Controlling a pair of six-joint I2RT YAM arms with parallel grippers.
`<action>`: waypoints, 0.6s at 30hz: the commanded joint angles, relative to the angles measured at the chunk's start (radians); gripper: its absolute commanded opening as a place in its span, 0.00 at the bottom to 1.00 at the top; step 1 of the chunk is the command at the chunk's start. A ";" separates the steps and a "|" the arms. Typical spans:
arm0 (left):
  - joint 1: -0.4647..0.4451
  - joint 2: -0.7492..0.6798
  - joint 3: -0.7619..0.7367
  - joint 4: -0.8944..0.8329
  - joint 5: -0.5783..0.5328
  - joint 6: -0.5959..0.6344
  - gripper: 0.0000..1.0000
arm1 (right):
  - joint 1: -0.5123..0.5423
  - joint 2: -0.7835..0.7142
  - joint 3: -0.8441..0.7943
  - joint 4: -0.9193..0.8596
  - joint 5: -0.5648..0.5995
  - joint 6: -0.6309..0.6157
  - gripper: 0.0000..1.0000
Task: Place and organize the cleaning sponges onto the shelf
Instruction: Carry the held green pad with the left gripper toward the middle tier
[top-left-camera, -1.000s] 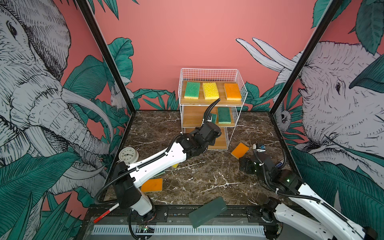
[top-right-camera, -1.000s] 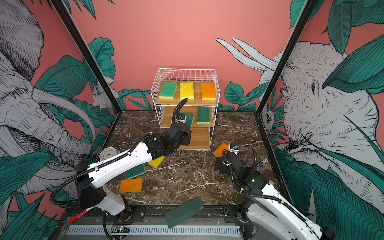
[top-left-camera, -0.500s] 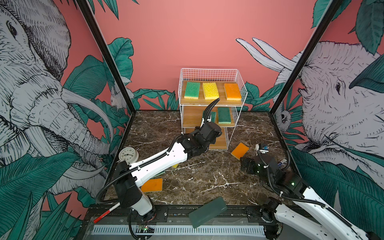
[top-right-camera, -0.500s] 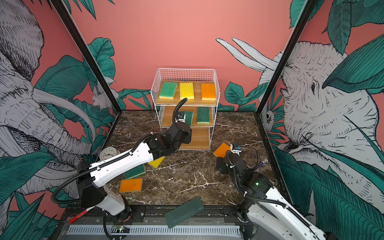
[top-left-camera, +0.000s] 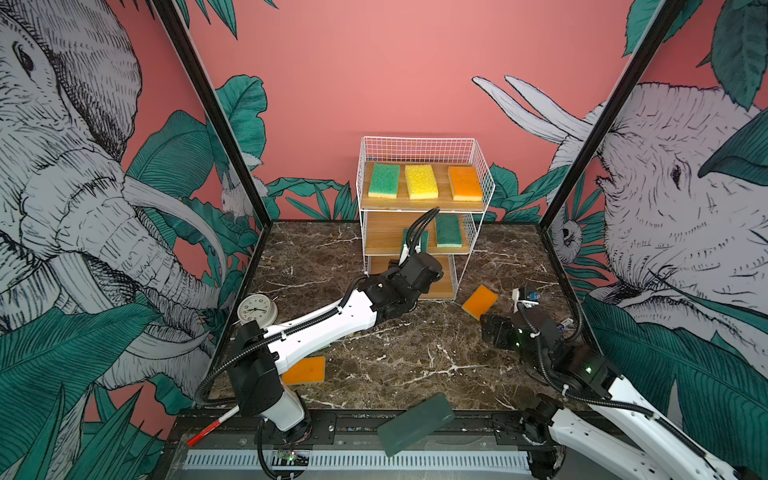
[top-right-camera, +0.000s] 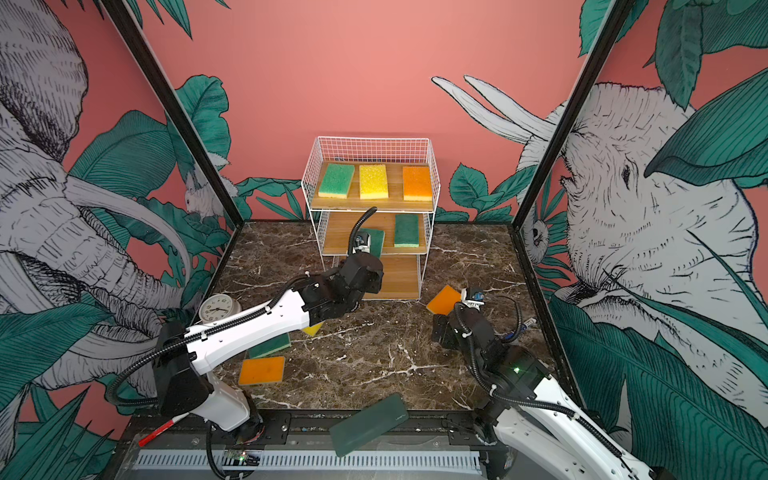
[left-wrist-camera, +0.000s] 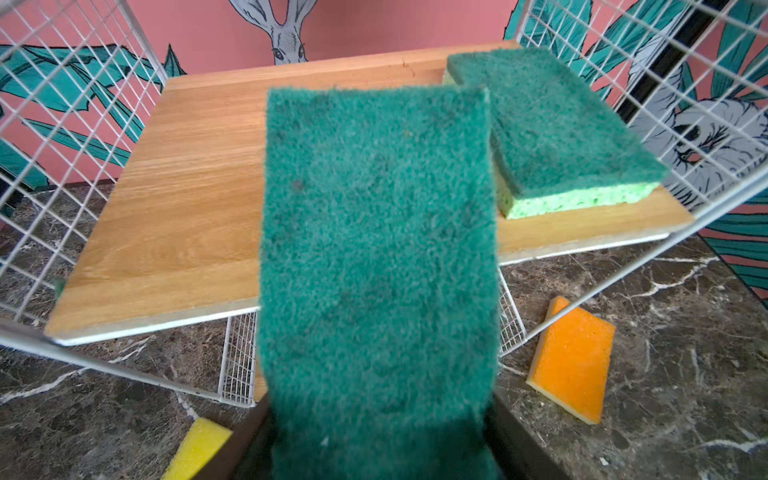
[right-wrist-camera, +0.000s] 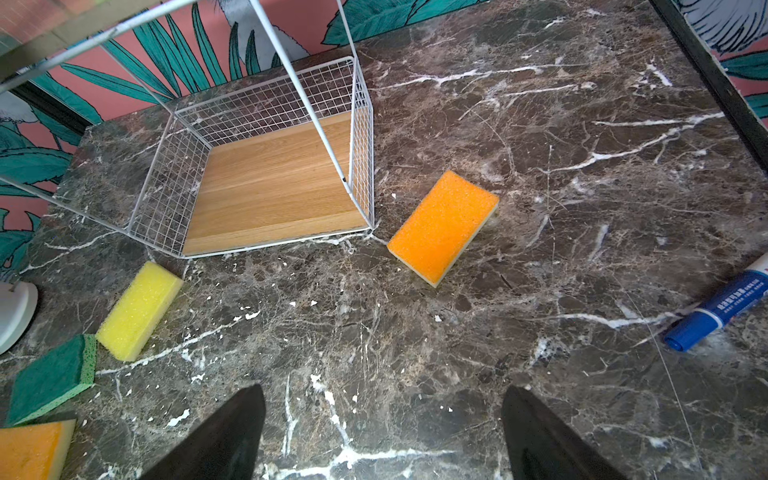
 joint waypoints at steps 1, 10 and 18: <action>-0.005 -0.038 -0.009 0.029 -0.045 -0.037 0.64 | -0.006 -0.006 0.006 0.019 0.001 0.010 0.92; -0.005 0.018 0.043 0.023 -0.048 -0.054 0.64 | -0.007 0.013 0.012 0.033 -0.022 0.008 0.91; -0.005 0.051 0.053 0.027 -0.057 -0.077 0.65 | -0.006 0.033 0.024 0.039 -0.048 0.010 0.90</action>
